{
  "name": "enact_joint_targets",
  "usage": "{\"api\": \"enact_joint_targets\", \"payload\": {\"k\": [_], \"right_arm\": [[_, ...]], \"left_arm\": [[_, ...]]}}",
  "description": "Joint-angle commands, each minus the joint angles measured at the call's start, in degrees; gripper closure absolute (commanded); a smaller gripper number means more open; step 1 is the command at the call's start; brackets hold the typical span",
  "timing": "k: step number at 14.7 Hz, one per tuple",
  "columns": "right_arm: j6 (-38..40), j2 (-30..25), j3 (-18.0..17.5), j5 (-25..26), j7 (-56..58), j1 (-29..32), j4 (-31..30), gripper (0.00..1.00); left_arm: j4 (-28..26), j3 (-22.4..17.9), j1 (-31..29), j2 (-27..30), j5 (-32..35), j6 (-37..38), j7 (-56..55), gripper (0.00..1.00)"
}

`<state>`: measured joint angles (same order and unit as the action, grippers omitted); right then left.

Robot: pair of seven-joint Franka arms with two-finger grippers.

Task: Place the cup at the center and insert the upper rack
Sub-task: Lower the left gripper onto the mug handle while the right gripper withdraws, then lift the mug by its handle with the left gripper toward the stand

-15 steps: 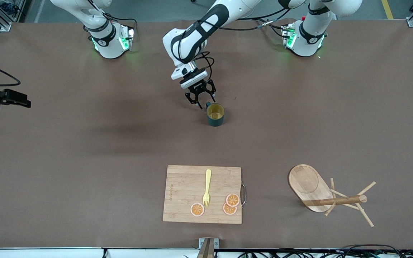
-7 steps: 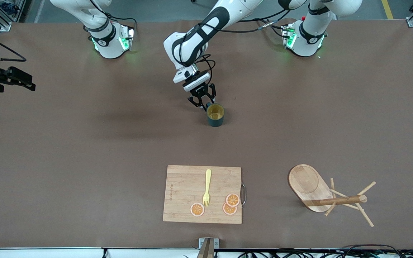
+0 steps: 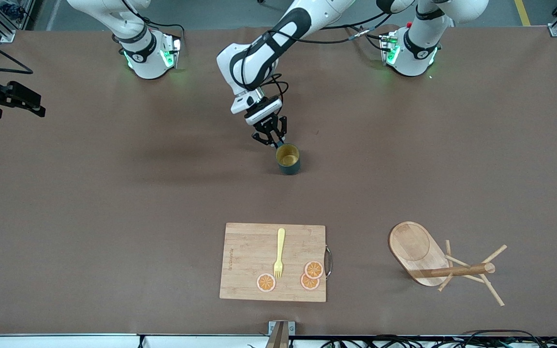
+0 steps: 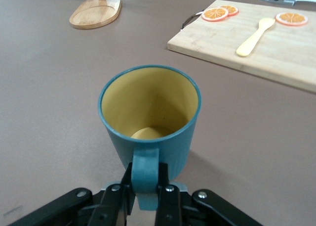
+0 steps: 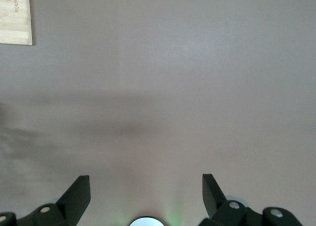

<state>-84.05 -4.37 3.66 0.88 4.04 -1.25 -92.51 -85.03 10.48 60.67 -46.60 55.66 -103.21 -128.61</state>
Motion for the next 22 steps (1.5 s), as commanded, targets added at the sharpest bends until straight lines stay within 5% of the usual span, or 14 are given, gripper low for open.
{"api": "enact_joint_targets", "payload": {"k": [1, 9, 16, 22], "right_arm": [[-1.02, -2.75, 0.12, -0.44, -0.61, 0.19, -2.06, 0.00], [-1.29, -2.92, 0.21, -0.44, -0.44, 0.37, -2.06, 0.00], [-0.76, -2.92, 0.65, -1.93, 1.32, 0.63, -1.88, 0.00], [-0.41, -3.71, 0.74, -2.19, 1.32, 0.54, -1.71, 0.00]], "left_arm": [[1.70, 0.24, -2.83, 6.14, -6.06, 0.91, 4.31, 1.00], [4.76, 0.15, -21.53, 24.79, -35.40, 0.47, 31.44, 1.00], [8.30, 0.24, -45.52, 25.07, -61.50, -3.12, 56.06, 0.99], [8.30, 0.06, -58.54, 21.82, -82.52, -6.03, 71.29, 0.99]]}}
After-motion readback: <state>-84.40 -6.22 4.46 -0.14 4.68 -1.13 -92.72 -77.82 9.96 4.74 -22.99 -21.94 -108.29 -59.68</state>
